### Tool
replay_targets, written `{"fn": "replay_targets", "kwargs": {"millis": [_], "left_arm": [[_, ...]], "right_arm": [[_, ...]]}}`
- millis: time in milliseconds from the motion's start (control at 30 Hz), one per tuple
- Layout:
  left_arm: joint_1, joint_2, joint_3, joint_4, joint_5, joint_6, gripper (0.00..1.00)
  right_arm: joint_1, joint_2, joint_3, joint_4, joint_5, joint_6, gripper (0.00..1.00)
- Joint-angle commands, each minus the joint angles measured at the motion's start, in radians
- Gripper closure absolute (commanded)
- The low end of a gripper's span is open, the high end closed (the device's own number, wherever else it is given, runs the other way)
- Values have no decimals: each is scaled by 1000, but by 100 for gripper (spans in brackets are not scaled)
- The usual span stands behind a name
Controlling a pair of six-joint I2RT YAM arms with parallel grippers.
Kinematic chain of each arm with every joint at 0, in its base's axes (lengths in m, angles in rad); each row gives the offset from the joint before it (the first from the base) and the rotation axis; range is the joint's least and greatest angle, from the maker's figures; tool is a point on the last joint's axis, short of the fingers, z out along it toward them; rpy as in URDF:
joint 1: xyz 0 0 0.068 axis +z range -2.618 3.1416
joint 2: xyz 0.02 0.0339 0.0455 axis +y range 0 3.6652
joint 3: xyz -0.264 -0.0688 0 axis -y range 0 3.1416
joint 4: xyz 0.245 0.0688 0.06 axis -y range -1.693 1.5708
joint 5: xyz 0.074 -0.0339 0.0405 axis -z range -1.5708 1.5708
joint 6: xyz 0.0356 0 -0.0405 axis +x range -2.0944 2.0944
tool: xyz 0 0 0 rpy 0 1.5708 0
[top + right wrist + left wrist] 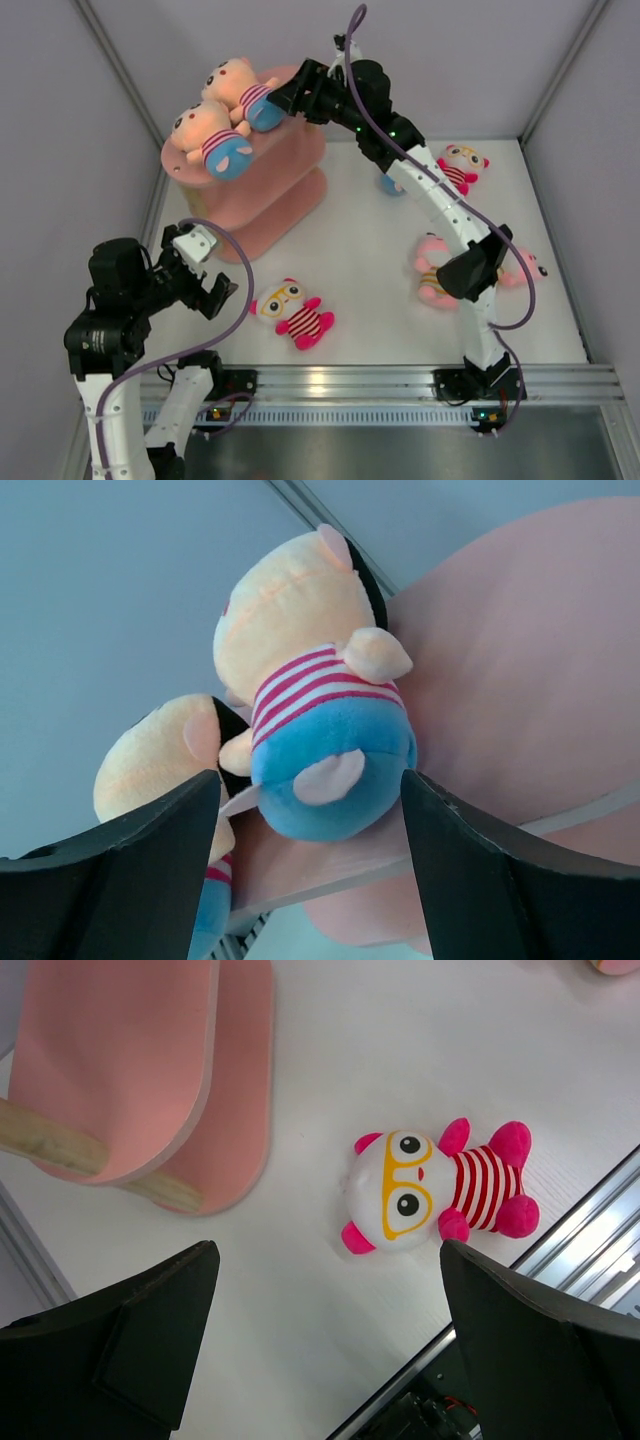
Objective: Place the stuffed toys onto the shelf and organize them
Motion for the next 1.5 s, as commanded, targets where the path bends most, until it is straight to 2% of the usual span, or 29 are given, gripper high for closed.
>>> {"fn": "replay_targets", "kwargs": {"millis": [0,100,200,300,333,467,533,633,667,800,867,1033,1200,1367,1467], "left_arm": [[2,-15,-13,-1,15,3,1],[1,-21,-26,-1,4,2,1],[2,-35,-55,0,-34,6,1],[1,-62,-151,0,-123,17,1],[2,-76,-183,0,-149,17,1],[1,-97,-360,6,-295,29,1],[1,-116,-404,22,-361,10,1],[1,-156,-472,84,-416,-27,1],[1,-166,-484,103,-482,-38,1],[1,-212,-555,259,-648,-111,1],[1,-209,-573,299,-723,-145,1],[2,-179,-609,405,-879,-231,1],[21,-157,-621,420,-889,-233,1],[41,-134,-622,422,-886,-233,1],[53,-120,-624,422,-883,-231,1]], "right_arm": [[-9,-98,5,23,15,-42,27],[-19,-141,-29,15,18,-58,26],[-47,-236,-132,26,38,-65,26],[-94,-369,-288,17,119,-107,26],[-108,-404,-390,21,137,-112,26],[-241,-591,-700,101,148,-39,25],[-329,-624,-863,130,165,-4,26],[-416,-620,-1006,172,214,18,27],[-432,-586,-1028,179,217,35,27],[-487,-428,-1016,175,190,53,27],[-495,-318,-945,152,145,52,28],[-495,-143,-786,103,147,46,29],[-493,2,-701,81,178,66,31],[-467,86,-692,83,179,87,31],[-455,112,-704,75,243,90,32]]}}
